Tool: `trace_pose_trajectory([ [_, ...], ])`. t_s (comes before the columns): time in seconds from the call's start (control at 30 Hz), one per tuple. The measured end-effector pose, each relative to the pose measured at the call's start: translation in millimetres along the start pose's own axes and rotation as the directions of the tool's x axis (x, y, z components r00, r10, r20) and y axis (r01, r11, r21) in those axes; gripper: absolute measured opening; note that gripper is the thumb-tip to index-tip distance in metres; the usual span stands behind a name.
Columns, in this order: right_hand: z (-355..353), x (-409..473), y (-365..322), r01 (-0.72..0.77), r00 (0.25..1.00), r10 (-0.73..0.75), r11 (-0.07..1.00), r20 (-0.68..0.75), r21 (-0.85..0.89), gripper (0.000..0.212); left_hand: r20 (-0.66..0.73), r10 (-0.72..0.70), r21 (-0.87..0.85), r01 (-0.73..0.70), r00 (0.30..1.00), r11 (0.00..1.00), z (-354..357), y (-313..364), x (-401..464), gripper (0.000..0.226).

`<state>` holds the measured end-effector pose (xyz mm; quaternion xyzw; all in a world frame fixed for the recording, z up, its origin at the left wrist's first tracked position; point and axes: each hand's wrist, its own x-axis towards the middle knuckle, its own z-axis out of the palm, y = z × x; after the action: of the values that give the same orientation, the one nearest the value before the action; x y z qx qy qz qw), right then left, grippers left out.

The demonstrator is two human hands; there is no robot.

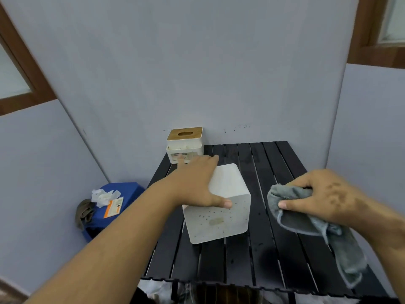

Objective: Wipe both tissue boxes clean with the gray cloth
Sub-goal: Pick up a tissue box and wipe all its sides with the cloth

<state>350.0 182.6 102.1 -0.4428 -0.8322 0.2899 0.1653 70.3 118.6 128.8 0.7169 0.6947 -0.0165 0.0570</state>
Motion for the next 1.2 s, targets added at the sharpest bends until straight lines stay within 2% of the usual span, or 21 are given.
trace_pose_trajectory([
  [0.1, 0.0, 4.2, 6.8, -0.031, 0.999, 0.031, 0.999, -0.009, 0.008, 0.009, -0.02, 0.072, 0.114, -0.069, 0.997, 0.991, -1.0, 23.0, 23.3, 0.073],
  [0.2, 1.3, 5.8, 10.3, -0.038, 0.999, 0.038, 0.999, -0.008, 0.027, 0.008, -0.023, 0.108, 0.235, -0.1, 0.994, 0.967, -0.3, 31.2, 35.2, 0.067],
  [0.3, 3.0, 5.5, 14.0, -0.044, 0.999, 0.044, 0.999, -0.003, 0.017, 0.01, -0.019, 0.113, 0.253, -0.105, 0.993, 0.962, -6.9, 29.0, 35.4, 0.069],
  [0.37, 2.4, 5.5, 15.3, -0.041, 0.999, 0.041, 0.999, -0.012, 0.02, 0.01, -0.033, 0.099, 0.197, -0.091, 0.995, 0.976, -16.7, 20.9, 24.3, 0.073],
  [0.47, -1.5, 3.5, 16.5, -0.026, 0.998, 0.029, 0.999, -0.055, 0.042, 0.008, -0.073, 0.053, -0.031, -0.055, 0.996, 0.998, -29.7, -2.2, -9.2, 0.099],
  [0.57, -5.1, -0.1, 14.2, 0.0, 0.996, 0.008, 0.996, -0.086, 0.086, 0.004, -0.166, 0.016, -0.328, -0.07, 0.986, 0.942, -26.0, -28.1, -46.8, 0.1],
  [0.67, -2.0, -2.7, 7.5, 0.041, 0.992, -0.028, 0.993, -0.119, 0.109, 0.004, -0.266, -0.032, -0.49, -0.106, 0.964, 0.865, -6.8, -41.5, -70.5, 0.101],
  [0.8, 10.9, -5.8, -7.2, 0.116, 0.977, -0.072, 0.969, -0.199, 0.219, 0.007, -0.376, -0.106, -0.597, -0.154, 0.92, 0.787, 22.5, -45.6, -83.9, 0.105],
  [0.93, 32.8, -5.8, -28.6, 0.219, 0.906, -0.086, 0.933, -0.415, 0.284, 0.013, -0.465, -0.201, -0.669, -0.194, 0.862, 0.718, 43.0, -36.1, -86.9, 0.102],
  [1.0, 49.6, -5.3, -41.0, 0.228, 0.832, -0.055, 0.941, -0.552, 0.25, 0.013, -0.502, -0.242, -0.693, -0.219, 0.83, 0.687, 50.1, -29.4, -85.6, 0.101],
  [1.07, 72.4, -8.7, -58.3, 0.232, 0.789, -0.095, 0.961, -0.608, 0.151, 0.027, -0.52, -0.259, -0.705, -0.238, 0.814, 0.668, 55.8, -21.2, -83.1, 0.1],
  [1.2, 107.3, -18.0, -91.1, 0.418, 0.766, -0.39, 0.906, -0.511, -0.064, 0.045, -0.534, -0.239, -0.702, -0.269, 0.811, 0.659, 67.1, -11.9, -77.4, 0.098],
])
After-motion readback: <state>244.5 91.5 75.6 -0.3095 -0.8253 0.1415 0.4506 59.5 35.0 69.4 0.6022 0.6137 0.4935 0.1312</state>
